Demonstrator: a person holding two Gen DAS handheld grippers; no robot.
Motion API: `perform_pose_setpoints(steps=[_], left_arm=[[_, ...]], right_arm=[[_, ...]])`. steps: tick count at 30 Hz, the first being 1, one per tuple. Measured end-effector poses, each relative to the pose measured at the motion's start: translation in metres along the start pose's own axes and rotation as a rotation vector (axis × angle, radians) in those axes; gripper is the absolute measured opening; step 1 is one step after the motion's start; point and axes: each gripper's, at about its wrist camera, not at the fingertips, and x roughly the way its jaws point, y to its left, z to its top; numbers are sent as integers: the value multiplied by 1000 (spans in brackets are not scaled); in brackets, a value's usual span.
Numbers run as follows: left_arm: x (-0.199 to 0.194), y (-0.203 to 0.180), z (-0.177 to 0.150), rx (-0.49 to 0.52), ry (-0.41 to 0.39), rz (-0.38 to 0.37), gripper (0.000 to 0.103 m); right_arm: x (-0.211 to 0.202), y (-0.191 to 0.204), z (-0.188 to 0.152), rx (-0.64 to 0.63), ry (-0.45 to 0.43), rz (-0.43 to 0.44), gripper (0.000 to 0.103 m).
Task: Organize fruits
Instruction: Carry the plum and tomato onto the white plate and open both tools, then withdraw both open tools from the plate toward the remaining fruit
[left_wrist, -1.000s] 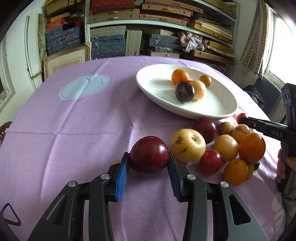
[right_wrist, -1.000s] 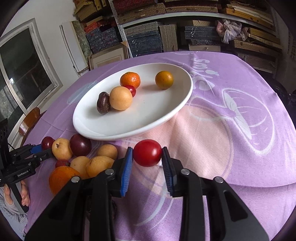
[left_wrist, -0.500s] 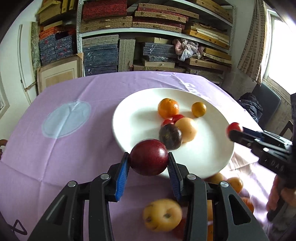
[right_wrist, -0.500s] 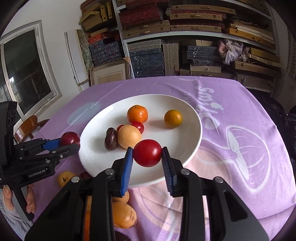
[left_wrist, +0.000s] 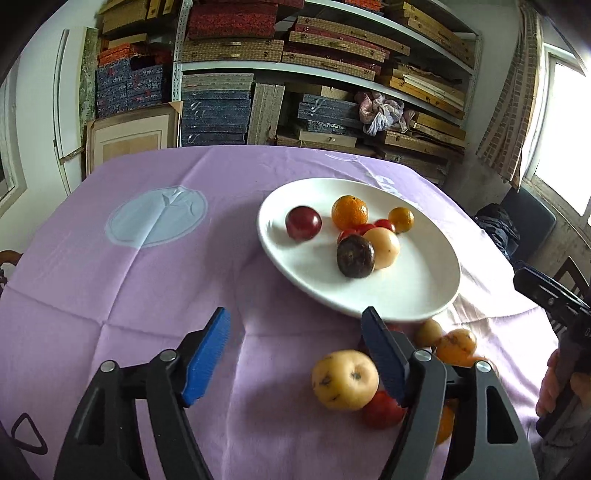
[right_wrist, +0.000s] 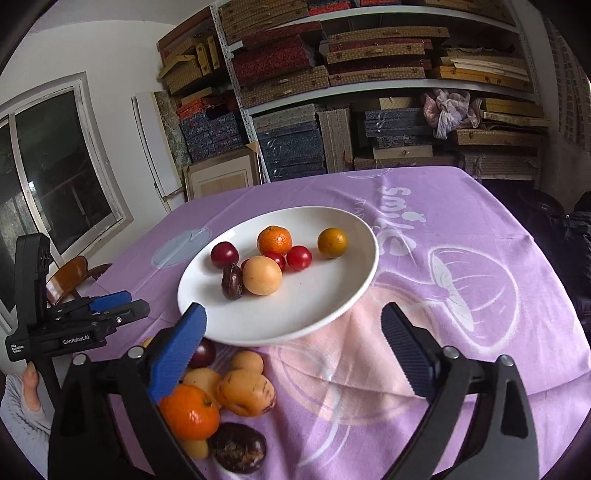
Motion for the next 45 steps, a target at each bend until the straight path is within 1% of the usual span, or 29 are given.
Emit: perform_pose_setpoints(steps=[2,6,10,11,14,17,20,23,25,27,30,33,41,45], left_arm=[[-10,2,-15,-5,7,6,79],[-24,1,-35,-15,13,25,81],[-35,-5,-43,8,-19,74,92],[-35,-7,-43,18,-23,83,92],[-31,-12,-43,35,-7,71,92],[-27,-16,-44,54,1,73,92],[-24,-16,-44,51,11,63,92],[-23,-19,-44,59,14,53,92],[-23,-23,-44,76,13,51,92],[-22,-27,-45,93,14,56,92],[-19,-31,-46,112,18,64,92],[-15,-30,-47,111,28,69,92],[-14,-28,-46,102,27,68,92],[-15,-29,-47,113,25,72,92]], right_arm=[[-15,-4,-12,19,-13,14,98],[-30,-9,-31,34,-12,20,98],[-32,-5,-33,12,-4,33,99],[-30,-3,-32,0,5,32,99],[-27,6,-33,-45,18,38,99],[-28,21,-36,-101,17,67,99],[-27,42,-42,-185,18,80,99],[-20,63,-52,-273,48,77,99],[-12,75,-59,-332,82,48,99],[-1,80,-61,-361,122,-11,99],[6,68,-59,-324,146,-70,99],[6,50,-55,-258,143,-98,99],[0,29,-46,-206,133,-150,99],[-1,21,-44,-183,135,-161,99]])
